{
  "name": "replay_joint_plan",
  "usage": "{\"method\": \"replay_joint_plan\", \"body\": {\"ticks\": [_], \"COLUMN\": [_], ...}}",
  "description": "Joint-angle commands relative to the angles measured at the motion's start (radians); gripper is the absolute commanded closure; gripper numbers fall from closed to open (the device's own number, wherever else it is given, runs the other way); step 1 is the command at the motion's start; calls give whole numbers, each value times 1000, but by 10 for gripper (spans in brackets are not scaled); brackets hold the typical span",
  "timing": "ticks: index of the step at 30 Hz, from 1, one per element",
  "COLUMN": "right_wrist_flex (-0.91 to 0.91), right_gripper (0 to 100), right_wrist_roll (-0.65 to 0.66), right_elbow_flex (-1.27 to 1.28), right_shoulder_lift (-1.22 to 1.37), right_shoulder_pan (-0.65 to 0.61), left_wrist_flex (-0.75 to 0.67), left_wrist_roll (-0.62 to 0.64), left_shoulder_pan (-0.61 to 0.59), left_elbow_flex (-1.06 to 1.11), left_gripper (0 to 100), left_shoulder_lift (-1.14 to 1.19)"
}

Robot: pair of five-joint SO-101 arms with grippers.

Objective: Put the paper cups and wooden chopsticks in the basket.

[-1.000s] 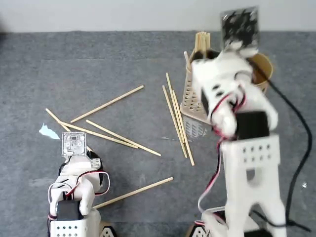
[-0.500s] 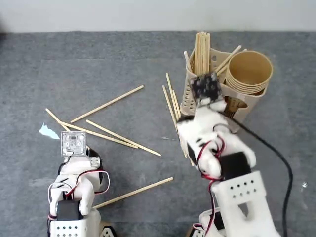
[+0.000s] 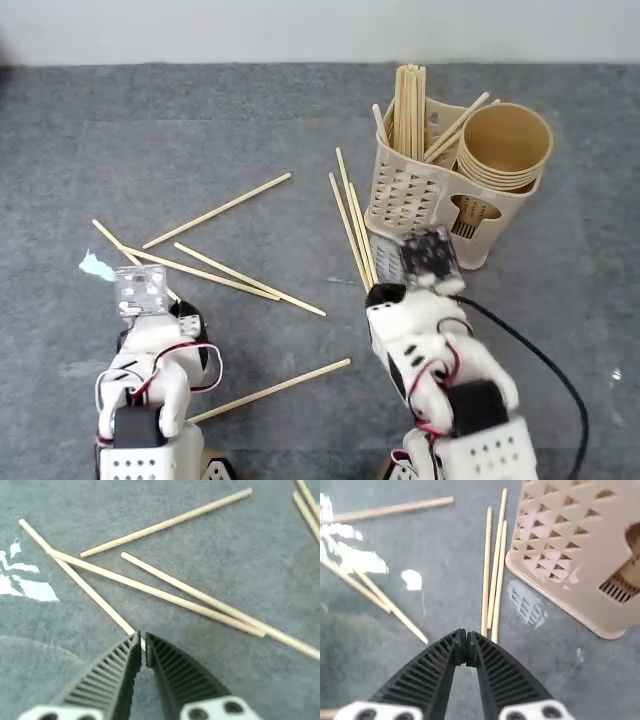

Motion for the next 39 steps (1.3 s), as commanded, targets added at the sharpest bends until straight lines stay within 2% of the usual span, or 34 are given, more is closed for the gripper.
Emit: {"method": "replay_joint_plan", "body": {"ticks": [1, 11, 16, 19, 25, 32, 39], "right_wrist_flex": [10, 170, 173, 170, 166, 134, 134], "right_gripper": [990, 990, 990, 990, 990, 990, 990], "right_wrist_roll": [-98, -110, -118, -176, -186, -186, -186], "right_elbow_flex": [72, 183, 198, 198, 230, 270, 272], "right_shoulder_lift": [-163, -331, -329, -329, -329, -329, -329], "right_shoulder_pan": [-10, -4, 19, 50, 107, 117, 117], "left_wrist_flex": [106, 123, 216, 245, 253, 321, 172], "left_wrist_roll": [51, -29, -28, -28, -26, -28, 11], "left_shoulder_pan": [2, -5, -5, -5, -5, -29, -172], "left_elbow_flex": [-165, -341, -486, -547, -699, -926, -1027], "left_gripper": [982, 984, 985, 985, 985, 985, 981], "left_shoulder_lift": [6, 12, 12, 44, 405, 833, 1163]}}
